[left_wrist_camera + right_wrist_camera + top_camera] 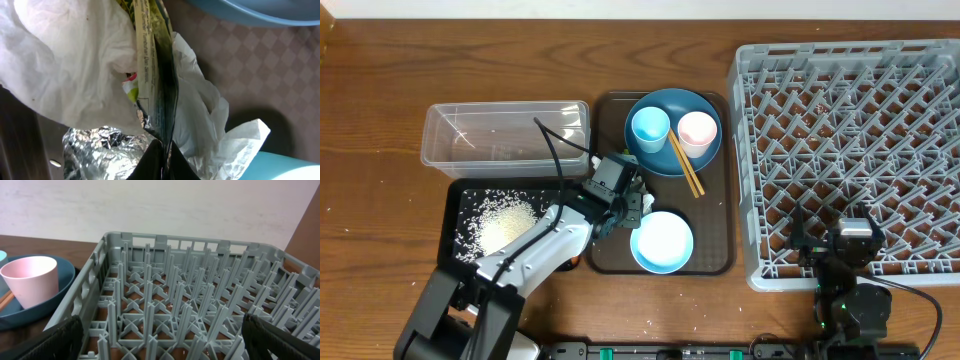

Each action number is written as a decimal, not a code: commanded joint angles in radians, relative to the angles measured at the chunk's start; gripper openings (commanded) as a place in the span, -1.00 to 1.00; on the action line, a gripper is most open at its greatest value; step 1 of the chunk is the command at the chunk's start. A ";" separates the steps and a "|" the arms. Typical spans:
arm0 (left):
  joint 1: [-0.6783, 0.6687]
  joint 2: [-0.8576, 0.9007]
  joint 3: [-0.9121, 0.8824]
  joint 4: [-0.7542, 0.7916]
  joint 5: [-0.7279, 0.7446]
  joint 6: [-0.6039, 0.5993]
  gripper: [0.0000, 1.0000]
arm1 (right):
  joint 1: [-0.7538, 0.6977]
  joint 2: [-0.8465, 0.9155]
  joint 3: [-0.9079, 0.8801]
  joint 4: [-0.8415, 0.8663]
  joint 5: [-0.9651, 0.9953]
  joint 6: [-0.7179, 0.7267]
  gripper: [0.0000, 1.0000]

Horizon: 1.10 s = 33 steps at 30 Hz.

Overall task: Sort waste into correct bins and load items into the dishwasher rack
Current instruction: 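Lift the foil wrapper with the left gripper toward the clear bin, then drop the foil wrapper into the clear plastic bin with the left gripper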

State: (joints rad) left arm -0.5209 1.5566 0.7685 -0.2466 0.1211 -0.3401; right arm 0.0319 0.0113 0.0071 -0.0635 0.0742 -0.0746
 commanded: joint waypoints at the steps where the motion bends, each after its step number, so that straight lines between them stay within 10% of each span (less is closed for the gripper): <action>1: -0.002 -0.066 0.015 -0.031 0.003 0.002 -0.88 | -0.006 -0.003 -0.002 -0.004 -0.004 -0.009 0.98; 17: -0.002 -0.441 0.015 -0.295 0.081 0.002 -0.88 | -0.006 -0.003 -0.002 -0.004 -0.004 -0.009 0.99; 33: 0.120 -0.516 0.015 -0.044 -0.265 0.062 -0.86 | -0.006 -0.003 -0.002 -0.004 -0.004 -0.009 0.99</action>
State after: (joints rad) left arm -0.4530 1.0039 0.7685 -0.3256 -0.0540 -0.3241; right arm 0.0319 0.0113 0.0071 -0.0635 0.0742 -0.0742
